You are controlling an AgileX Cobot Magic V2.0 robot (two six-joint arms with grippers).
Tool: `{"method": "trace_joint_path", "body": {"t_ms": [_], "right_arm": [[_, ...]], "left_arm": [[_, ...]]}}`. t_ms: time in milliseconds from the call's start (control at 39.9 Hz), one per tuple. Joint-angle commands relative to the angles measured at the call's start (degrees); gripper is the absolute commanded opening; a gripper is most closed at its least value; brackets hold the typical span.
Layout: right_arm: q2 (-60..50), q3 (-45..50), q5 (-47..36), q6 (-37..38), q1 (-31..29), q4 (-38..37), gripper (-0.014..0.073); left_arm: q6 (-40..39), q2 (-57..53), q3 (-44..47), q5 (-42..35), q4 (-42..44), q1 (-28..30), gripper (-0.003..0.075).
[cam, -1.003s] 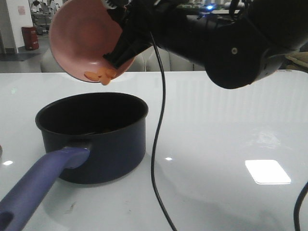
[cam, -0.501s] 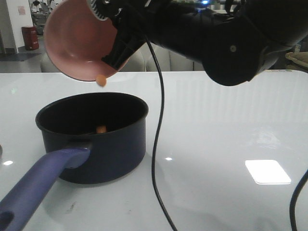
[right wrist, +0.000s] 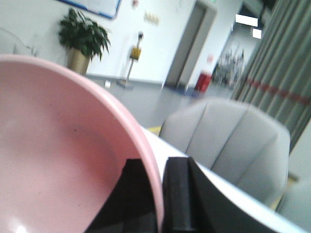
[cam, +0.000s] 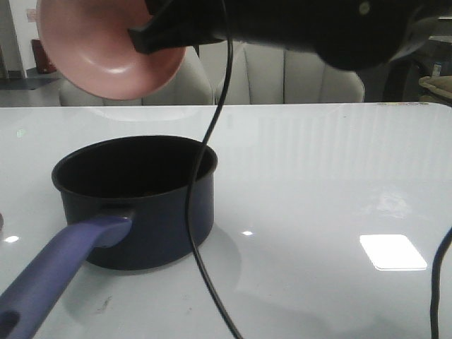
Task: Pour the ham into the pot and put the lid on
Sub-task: 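Tilt the pink bowl over the saucepan to pour the orange slices in, then carry the empty pink bowl back and lower it onto the table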
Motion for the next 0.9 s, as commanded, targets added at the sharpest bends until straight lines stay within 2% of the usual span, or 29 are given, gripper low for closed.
{"method": "trace_joint_path", "body": {"t_ms": [0, 301, 527, 702, 878], "right_arm": [[-6.72, -2.27, 6.22, 3.19, -1.16, 4.17, 0.0141], [-17.12, -2.27, 35.33, 3.25, -6.20, 10.02, 0.0141], [-20.91, -2.27, 54.84, 4.67, -13.74, 15.17, 0.0141], [-20.47, -2.27, 65.36, 4.67, -20.84, 18.69, 0.0141], [-19.12, -2.27, 70.70, 4.67, -27.07, 19.81, 0.0141]], "left_arm": [[-0.07, 0.74, -1.42, -4.71, -0.55, -0.41, 0.0502], [-0.07, 0.74, -1.42, -4.71, -0.55, -0.41, 0.0502], [-0.07, 0.74, -1.42, -4.71, -0.55, -0.41, 0.0502], [-0.07, 0.74, -1.42, -4.71, -0.55, -0.41, 0.0502], [-0.07, 0.74, -1.42, -4.71, -0.55, -0.41, 0.0502]]}}
